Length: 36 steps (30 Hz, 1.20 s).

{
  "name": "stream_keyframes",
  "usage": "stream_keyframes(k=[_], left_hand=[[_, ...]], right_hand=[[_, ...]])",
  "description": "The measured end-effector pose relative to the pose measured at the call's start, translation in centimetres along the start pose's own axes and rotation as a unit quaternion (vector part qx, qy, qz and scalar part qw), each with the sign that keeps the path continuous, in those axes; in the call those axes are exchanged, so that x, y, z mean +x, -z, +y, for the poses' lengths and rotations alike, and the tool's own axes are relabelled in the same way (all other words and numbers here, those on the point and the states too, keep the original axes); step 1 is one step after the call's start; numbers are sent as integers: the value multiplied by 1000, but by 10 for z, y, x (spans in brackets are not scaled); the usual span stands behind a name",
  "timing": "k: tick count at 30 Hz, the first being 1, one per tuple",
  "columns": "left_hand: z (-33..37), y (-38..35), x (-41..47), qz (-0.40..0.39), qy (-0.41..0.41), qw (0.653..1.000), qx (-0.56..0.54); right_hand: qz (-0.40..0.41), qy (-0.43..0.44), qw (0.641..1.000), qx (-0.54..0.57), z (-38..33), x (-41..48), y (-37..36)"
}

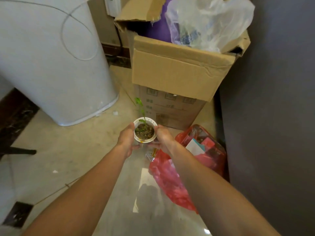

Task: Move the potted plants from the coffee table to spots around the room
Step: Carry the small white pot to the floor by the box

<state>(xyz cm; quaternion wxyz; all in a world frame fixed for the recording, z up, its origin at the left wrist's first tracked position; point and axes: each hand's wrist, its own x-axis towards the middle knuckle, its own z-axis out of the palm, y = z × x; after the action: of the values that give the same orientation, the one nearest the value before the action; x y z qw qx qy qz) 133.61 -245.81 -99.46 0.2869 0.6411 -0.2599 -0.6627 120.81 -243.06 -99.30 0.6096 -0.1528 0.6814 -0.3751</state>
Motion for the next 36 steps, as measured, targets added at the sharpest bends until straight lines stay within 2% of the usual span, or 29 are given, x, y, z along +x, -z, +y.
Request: stream_keyframes(k=[6, 11, 21, 24, 28, 36], left_hand=[[-21, -22, 29, -33, 35, 999, -14], [-38, -33, 33, -64, 70, 995, -7], [-17, -31, -2, -30, 53, 998, 21], [0, -26, -38, -17, 59, 997, 37], [34, -26, -105, -37, 71, 995, 51], [162, -63, -301, -84, 36, 994, 62]], right_hand=[[2, -9, 999, 46, 10, 19, 18], [15, -41, 999, 18, 23, 28, 31], [19, -25, 999, 10, 6, -4, 45], [24, -12, 1000, 0, -13, -39, 54], [44, -1, 999, -2, -52, -110, 64], [59, 14, 998, 4, -177, -315, 91]])
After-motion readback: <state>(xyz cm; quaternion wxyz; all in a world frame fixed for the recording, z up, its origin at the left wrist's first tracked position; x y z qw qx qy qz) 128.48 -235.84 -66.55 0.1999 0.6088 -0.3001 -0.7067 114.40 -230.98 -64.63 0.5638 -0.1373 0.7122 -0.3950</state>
